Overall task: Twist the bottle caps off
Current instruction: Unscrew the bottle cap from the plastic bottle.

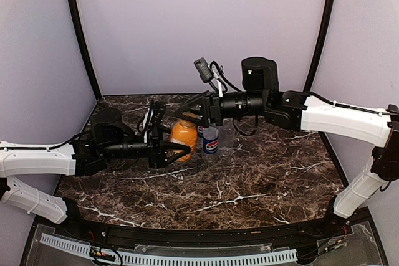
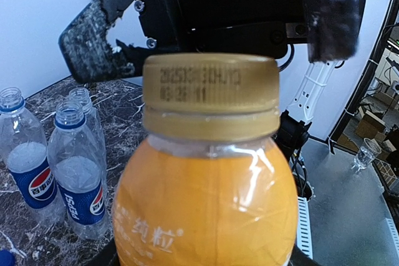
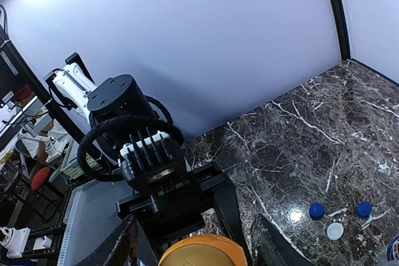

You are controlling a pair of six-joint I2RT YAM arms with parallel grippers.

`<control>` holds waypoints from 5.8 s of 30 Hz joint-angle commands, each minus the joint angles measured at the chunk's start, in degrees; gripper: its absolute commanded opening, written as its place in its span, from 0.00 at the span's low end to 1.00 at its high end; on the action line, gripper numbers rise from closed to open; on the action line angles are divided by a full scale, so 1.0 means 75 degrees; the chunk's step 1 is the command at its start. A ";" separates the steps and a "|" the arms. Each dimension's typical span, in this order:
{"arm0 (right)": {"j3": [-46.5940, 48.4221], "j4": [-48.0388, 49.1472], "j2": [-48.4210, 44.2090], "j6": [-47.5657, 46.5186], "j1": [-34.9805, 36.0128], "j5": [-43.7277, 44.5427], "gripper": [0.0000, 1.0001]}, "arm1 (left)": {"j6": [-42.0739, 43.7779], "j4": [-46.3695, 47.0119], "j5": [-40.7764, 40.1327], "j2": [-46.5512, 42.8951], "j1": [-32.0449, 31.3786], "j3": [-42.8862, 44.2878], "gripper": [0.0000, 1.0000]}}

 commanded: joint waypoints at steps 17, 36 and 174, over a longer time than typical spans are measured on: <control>-0.0076 0.0349 0.0133 -0.0097 0.0145 -0.0237 0.15 | -0.0064 0.0091 -0.0200 -0.0130 -0.0041 0.0073 0.07; -0.0050 0.0740 0.0409 -0.2092 -0.0245 -0.3590 0.00 | -0.1067 0.2074 0.2704 -0.0201 -0.0037 -0.0318 0.06; 0.0279 -0.0289 -0.0256 -0.1382 0.0004 -0.0695 0.09 | -0.0242 0.0667 -0.0202 -0.0353 -0.0035 -0.0255 0.07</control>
